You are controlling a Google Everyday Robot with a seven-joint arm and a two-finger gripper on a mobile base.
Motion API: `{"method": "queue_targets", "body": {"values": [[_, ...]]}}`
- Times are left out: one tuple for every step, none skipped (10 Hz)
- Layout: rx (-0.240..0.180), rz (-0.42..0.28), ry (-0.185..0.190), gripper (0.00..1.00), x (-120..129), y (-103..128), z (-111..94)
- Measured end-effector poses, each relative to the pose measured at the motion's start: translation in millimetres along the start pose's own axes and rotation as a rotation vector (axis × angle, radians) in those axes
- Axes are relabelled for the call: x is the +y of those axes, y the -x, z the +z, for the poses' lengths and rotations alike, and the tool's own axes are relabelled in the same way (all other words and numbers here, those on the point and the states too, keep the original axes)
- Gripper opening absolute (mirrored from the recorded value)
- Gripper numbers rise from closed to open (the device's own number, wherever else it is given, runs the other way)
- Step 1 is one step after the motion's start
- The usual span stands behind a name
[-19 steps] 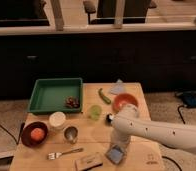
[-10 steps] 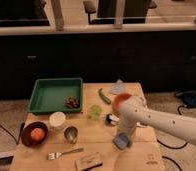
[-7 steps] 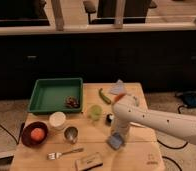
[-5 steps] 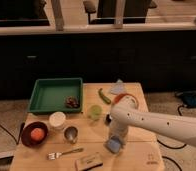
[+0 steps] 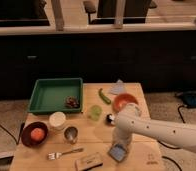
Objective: Wipe table surface with sponge
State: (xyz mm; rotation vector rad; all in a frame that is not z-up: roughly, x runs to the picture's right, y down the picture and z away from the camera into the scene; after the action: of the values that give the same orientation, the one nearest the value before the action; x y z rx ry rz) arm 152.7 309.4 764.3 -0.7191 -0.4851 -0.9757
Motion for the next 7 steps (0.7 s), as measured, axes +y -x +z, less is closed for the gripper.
{"method": "queue_targets", "body": {"values": [[0.001, 0.018, 0.002, 0.00, 3, -9, 1], [0.004, 0.034, 0.003, 0.00, 2, -20, 2], [0.006, 0.041, 0.001, 0.00, -4, -29, 1], [0.007, 0.038, -0.003, 0.00, -14, -35, -1], [0.006, 0.024, -0.009, 0.00, -25, -36, -3], [0.004, 0.008, -0.015, 0.00, -32, -34, -5], [-0.001, -0.012, -0.024, 0.00, -39, -29, -8]]}}
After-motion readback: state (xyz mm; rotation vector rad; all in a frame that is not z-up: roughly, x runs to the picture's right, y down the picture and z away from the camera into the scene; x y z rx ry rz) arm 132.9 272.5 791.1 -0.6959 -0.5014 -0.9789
